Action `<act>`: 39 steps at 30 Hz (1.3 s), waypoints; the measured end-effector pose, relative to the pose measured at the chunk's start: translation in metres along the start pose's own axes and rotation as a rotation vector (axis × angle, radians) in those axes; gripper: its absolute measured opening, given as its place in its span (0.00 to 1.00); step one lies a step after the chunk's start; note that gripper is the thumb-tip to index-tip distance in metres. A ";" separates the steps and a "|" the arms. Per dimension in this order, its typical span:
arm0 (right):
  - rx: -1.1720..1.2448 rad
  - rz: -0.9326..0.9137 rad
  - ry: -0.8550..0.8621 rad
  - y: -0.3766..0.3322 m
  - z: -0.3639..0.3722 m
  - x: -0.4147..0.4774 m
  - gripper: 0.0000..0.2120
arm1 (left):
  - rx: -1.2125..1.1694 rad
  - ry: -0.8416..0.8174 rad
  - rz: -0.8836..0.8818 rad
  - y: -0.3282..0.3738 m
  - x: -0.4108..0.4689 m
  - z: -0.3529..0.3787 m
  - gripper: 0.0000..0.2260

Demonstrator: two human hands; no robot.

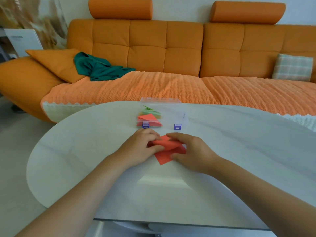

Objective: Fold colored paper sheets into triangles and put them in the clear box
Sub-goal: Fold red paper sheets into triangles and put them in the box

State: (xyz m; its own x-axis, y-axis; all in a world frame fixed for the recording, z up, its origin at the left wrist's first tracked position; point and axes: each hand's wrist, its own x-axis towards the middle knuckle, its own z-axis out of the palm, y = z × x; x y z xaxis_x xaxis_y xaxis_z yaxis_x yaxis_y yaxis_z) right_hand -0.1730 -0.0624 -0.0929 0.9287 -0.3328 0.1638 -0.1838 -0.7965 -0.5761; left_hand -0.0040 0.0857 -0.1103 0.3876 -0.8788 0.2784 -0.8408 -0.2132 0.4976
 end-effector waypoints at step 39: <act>0.405 0.445 -0.066 0.017 -0.065 -0.036 0.17 | -0.045 -0.017 0.231 0.082 -0.015 0.032 0.10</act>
State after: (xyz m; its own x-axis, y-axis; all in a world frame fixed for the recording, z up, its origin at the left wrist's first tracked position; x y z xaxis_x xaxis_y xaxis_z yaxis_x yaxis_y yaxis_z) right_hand -0.2306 -0.0969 -0.0565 0.8112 -0.5475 -0.2053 -0.4336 -0.3278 -0.8394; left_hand -0.0909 0.0679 -0.1006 0.1801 -0.9093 0.3750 -0.8885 0.0132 0.4587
